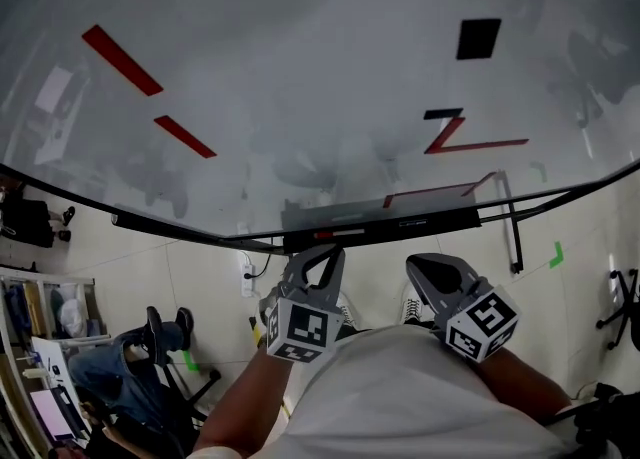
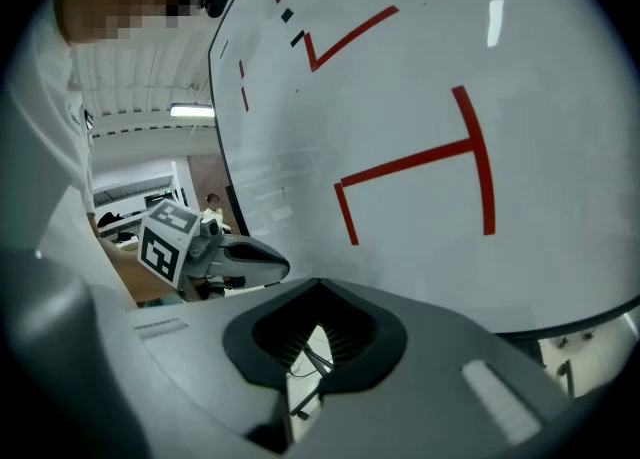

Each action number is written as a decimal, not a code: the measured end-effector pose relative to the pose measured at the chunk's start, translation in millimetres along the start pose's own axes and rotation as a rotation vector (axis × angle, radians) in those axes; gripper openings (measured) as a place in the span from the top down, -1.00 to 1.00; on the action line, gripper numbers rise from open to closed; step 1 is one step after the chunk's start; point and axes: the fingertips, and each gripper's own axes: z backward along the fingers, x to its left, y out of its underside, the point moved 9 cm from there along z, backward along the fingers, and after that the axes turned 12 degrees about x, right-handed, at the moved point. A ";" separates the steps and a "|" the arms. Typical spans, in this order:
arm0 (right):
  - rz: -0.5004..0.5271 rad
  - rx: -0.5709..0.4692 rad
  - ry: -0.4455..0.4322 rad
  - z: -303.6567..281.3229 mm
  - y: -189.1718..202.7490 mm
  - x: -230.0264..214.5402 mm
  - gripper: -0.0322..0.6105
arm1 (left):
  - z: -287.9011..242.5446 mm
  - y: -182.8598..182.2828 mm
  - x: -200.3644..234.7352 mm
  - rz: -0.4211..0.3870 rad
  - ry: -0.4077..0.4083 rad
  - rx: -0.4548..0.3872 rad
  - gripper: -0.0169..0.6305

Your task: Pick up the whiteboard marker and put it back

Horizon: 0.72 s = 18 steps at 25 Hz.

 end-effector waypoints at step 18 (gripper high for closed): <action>-0.032 0.000 0.026 9.3 2.4 -23.5 0.89 | -70.6 13.9 -3.6 -0.517 0.040 0.324 0.73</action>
